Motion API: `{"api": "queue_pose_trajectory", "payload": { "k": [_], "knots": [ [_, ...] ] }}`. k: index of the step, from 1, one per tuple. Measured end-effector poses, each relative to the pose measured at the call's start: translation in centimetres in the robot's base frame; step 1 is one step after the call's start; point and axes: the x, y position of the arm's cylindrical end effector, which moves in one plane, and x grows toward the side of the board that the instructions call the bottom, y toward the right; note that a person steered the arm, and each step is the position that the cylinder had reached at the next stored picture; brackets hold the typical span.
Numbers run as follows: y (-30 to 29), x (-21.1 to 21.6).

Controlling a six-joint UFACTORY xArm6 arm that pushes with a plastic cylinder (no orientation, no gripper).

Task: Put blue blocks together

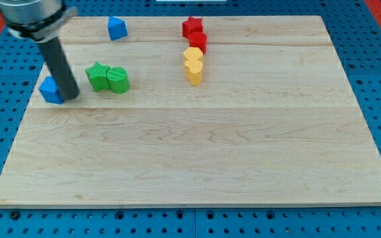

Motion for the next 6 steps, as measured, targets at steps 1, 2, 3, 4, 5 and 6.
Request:
{"api": "queue_pose_trajectory", "payload": {
  "k": [1, 2, 3, 4, 5, 6],
  "knots": [
    [0.8, 4.1],
    [-4.1, 4.9],
    [-3.7, 2.1],
    [-3.7, -0.4],
    [-3.7, -3.6],
    [-2.7, -8.6]
  ]
}}
